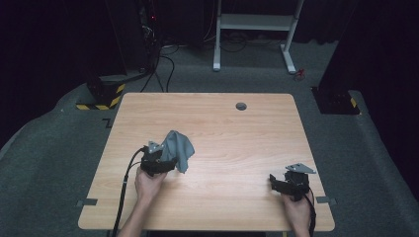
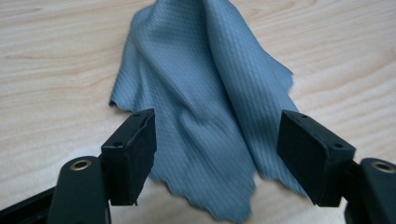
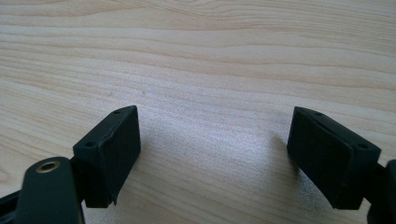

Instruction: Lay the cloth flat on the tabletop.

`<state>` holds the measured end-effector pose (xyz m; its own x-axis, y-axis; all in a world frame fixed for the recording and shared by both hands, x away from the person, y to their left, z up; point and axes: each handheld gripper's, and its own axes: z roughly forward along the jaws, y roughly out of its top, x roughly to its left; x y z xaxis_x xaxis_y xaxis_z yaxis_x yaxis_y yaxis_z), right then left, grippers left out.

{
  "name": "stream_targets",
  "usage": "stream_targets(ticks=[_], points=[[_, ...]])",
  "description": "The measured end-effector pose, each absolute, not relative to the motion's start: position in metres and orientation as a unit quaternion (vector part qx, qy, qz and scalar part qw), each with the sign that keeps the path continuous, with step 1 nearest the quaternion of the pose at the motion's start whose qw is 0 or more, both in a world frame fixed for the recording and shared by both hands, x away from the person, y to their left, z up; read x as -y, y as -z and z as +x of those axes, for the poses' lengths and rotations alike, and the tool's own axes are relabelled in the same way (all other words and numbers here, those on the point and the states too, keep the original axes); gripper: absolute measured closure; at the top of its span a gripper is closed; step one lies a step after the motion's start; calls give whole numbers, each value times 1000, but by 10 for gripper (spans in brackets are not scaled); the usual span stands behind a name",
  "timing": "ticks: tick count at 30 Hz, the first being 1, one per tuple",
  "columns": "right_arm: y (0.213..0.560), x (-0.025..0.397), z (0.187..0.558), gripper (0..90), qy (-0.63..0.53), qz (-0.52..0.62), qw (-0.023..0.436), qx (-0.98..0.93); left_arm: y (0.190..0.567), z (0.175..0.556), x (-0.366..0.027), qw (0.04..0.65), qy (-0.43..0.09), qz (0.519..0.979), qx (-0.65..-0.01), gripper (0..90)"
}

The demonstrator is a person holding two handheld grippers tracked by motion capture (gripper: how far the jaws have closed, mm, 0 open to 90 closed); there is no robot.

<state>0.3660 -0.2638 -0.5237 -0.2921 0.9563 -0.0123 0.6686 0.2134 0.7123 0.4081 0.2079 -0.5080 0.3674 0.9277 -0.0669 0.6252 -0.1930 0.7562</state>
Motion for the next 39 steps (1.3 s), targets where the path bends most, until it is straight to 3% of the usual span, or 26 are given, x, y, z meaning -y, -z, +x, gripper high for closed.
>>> stream_targets(ticks=[17,20,23,25,26,28,31,39], points=[[524,264,366,174,-307,546,234,-743,519,447,-201,333,-200,744,-543,348],[524,264,366,176,-307,546,234,-743,518,447,-202,326,-209,748,-538,398],[524,264,366,176,-307,546,234,-743,518,446,-204,322,-214,747,-540,534],[524,264,366,176,-307,546,234,-743,517,445,-203,319,-216,755,-531,562],[524,264,366,177,-307,546,234,-743,517,444,-201,321,-216,757,-526,640],[524,264,366,177,-307,546,234,-743,517,443,-199,324,-215,757,-524,675],[524,264,366,177,-307,546,234,-743,517,444,-200,335,-202,760,-519,797],[524,264,366,183,-308,545,234,-744,516,440,-198,350,-197,757,-515,859]])
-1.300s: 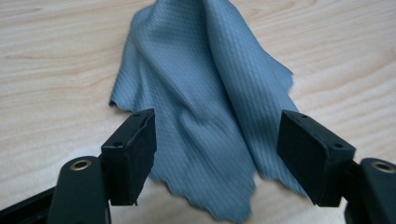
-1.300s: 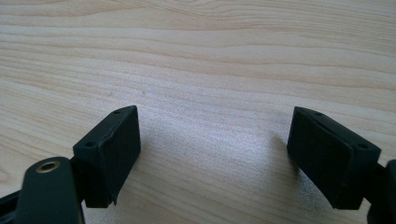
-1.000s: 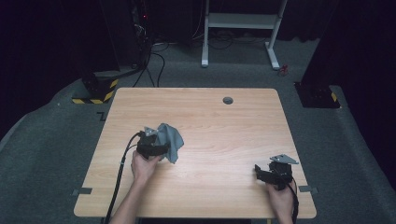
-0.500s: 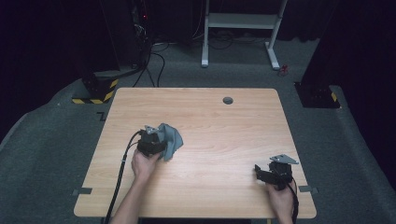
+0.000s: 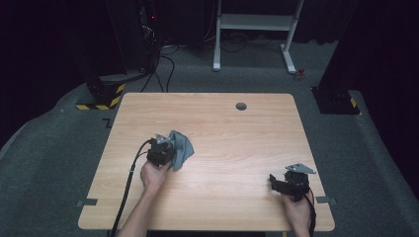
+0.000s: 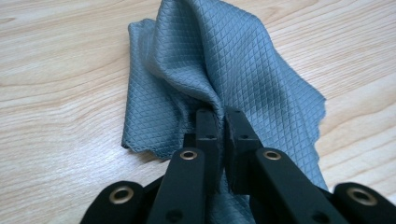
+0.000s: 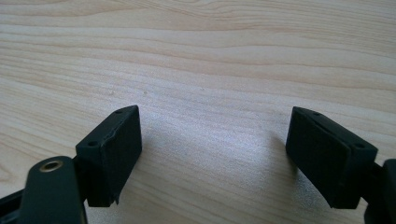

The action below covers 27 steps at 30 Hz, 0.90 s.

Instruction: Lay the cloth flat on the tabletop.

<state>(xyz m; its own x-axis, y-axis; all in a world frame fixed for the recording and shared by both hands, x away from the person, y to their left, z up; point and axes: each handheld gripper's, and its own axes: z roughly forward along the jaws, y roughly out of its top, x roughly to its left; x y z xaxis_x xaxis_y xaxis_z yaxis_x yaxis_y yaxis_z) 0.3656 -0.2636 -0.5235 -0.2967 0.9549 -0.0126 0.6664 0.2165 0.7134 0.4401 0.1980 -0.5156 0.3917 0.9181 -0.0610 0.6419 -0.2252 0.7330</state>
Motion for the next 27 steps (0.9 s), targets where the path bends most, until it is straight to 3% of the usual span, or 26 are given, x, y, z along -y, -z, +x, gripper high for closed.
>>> stream_targets(ticks=[27], points=[[524,263,366,187,-309,541,234,-746,495,414,-150,422,-145,777,-445,868]])
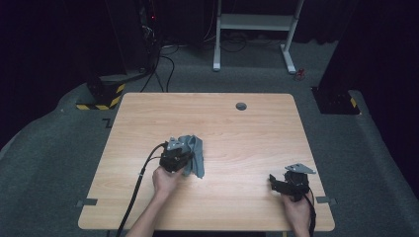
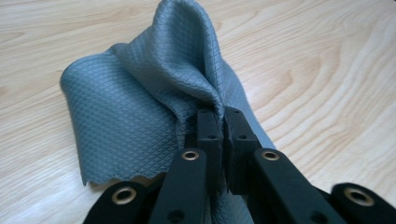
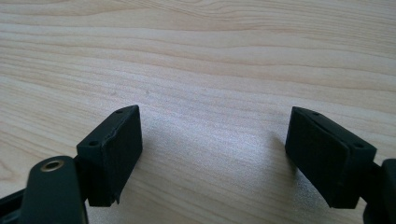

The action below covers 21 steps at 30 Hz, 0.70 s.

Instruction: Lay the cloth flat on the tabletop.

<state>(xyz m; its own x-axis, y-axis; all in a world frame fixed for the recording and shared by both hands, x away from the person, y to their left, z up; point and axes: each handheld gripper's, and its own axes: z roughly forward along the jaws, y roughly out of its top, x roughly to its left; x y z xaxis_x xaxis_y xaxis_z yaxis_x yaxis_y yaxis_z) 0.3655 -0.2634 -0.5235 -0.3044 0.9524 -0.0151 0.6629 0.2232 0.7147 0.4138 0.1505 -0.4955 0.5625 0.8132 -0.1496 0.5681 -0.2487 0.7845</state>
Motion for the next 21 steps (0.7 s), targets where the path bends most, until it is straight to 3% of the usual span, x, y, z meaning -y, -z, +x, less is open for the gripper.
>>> stream_targets(ticks=[21], points=[[524,263,366,189,-309,541,234,-746,490,401,-88,461,-87,796,-383,866]])
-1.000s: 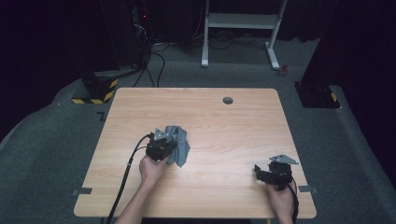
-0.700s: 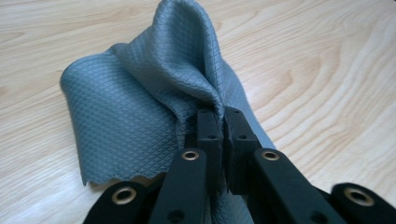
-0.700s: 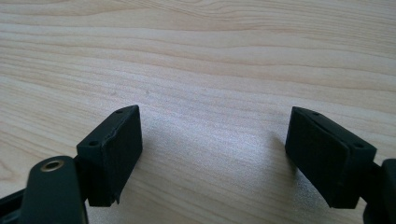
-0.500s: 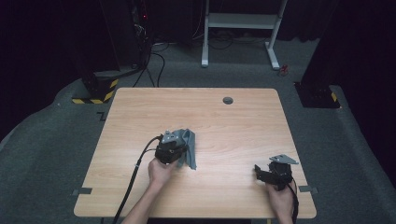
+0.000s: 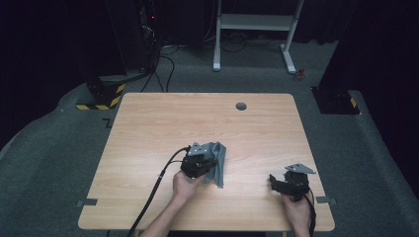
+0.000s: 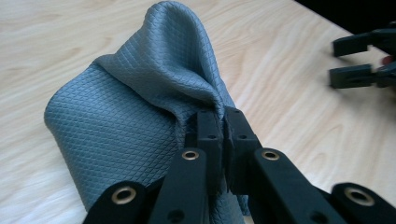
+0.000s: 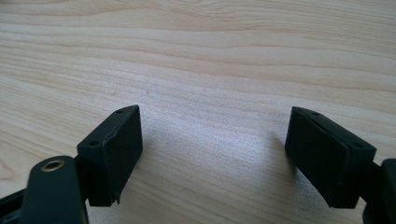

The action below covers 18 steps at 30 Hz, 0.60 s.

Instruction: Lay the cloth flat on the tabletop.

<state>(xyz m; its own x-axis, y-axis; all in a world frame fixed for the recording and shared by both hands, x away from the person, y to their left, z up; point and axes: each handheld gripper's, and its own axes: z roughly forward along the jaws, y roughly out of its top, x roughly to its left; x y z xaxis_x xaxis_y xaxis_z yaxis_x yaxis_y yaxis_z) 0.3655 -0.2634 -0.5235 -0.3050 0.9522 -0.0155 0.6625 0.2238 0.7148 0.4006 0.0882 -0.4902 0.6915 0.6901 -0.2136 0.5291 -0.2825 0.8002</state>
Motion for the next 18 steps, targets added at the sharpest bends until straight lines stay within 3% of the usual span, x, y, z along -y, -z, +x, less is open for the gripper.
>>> stream_targets(ticks=[12,18], points=[[524,263,365,189,-309,540,234,-747,495,399,-73,461,-73,801,-375,858],[524,263,365,189,-309,540,234,-747,497,398,-78,444,-82,808,-379,765]])
